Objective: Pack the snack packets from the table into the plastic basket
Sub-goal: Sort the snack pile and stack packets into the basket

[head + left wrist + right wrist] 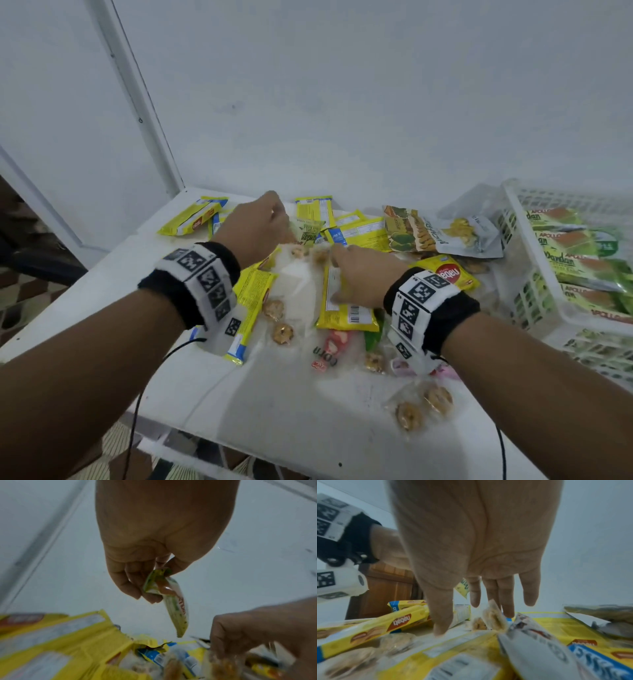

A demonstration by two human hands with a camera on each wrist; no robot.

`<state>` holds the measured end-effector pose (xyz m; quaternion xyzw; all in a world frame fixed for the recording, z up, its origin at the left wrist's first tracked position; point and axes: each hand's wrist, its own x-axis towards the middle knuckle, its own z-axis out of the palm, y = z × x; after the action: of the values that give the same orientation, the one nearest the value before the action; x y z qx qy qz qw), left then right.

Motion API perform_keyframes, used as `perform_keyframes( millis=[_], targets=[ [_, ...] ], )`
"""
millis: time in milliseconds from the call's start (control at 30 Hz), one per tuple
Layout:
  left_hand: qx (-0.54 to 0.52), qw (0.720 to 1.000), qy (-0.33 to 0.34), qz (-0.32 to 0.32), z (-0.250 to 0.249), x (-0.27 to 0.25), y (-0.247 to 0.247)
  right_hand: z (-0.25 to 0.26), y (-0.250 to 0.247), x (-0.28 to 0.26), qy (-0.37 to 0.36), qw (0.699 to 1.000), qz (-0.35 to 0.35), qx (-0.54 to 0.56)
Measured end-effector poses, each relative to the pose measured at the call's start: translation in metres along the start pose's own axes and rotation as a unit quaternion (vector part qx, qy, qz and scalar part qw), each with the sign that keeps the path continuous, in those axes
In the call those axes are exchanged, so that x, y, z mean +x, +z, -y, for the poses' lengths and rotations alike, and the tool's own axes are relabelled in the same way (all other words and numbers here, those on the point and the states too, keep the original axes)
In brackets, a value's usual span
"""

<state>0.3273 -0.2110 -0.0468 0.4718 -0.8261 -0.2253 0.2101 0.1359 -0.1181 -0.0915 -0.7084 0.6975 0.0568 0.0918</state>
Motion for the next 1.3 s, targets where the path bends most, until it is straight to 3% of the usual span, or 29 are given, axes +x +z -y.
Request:
perform_keyframes(
  millis=[100, 200, 300, 500, 767, 967, 1167, 1300],
  targets=[
    [-0.169, 0.985, -0.035, 0.000, 0.008, -0.011, -0.010, 0.001, -0.011, -0.006, 0.008, 0.996, -0.078, 0.049],
    [-0.210, 0.977, -0.017, 0.028, 0.014, -0.022, -0.017, 0.006, -0.022, -0.009, -0.021, 0.977, -0.165, 0.131],
    [-0.242, 0.969, -0.001, 0.043, 0.024, -0.030, -0.023, 0.018, -0.028, -0.012, -0.067, 0.965, -0.159, 0.198],
    [-0.207, 0.974, 0.034, 0.080, 0.048, -0.049, -0.049, 0.044, -0.019, 0.003, -0.140, 0.933, -0.160, 0.292],
    [-0.224, 0.971, -0.001, 0.083, 0.082, -0.069, -0.070, 0.077, -0.015, 0.020, -0.151, 0.900, -0.144, 0.384],
    [-0.120, 0.990, 0.010, 0.078, 0.099, -0.065, -0.073, 0.075, -0.017, 0.022, -0.124, 0.857, -0.163, 0.473],
    [-0.069, 0.994, 0.060, 0.063, 0.077, -0.048, -0.073, 0.067, -0.018, 0.017, -0.107, 0.837, -0.193, 0.501],
    [-0.042, 0.990, 0.118, 0.068, 0.046, -0.026, -0.065, 0.060, -0.025, 0.009, -0.095, 0.805, -0.245, 0.531]
  ],
)
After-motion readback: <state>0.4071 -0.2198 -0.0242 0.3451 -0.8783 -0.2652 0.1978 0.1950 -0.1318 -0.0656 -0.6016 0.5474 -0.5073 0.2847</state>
